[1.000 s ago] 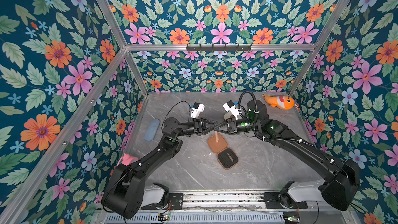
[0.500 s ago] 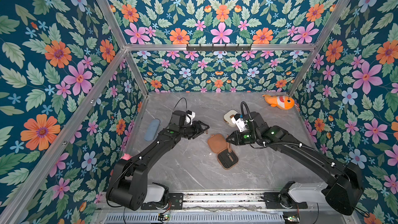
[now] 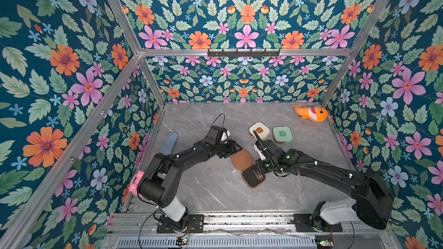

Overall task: Organize nail clipper sets
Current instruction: Place the nail clipper in the storage box.

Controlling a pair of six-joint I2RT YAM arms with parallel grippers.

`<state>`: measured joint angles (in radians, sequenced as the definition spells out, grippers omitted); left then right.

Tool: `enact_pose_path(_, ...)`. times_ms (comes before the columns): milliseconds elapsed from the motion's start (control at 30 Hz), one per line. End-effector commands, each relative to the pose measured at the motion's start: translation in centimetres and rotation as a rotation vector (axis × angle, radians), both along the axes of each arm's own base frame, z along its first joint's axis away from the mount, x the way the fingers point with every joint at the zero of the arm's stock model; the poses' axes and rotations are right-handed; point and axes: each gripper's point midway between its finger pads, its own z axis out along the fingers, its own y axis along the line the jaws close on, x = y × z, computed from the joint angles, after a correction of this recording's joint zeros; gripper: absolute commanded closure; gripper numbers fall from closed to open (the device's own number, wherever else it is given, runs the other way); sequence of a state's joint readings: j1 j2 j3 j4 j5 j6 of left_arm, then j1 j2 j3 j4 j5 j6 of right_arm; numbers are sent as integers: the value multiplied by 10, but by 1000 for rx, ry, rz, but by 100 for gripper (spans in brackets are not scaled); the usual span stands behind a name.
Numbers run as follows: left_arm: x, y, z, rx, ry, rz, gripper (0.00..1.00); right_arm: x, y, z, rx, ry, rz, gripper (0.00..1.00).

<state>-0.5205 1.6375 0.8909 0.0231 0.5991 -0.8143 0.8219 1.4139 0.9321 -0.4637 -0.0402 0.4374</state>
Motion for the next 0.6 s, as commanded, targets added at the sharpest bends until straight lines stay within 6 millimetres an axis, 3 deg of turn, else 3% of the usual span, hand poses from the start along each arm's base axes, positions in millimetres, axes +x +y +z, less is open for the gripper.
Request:
enact_pose_path(0,9,-6,1,-20,-24,10,50,11,6,-3,1,-40,1,89)
enact_pose_path(567,8,-9,-21,-4,12,5,51,18,36,-39,-26,11,96,93)
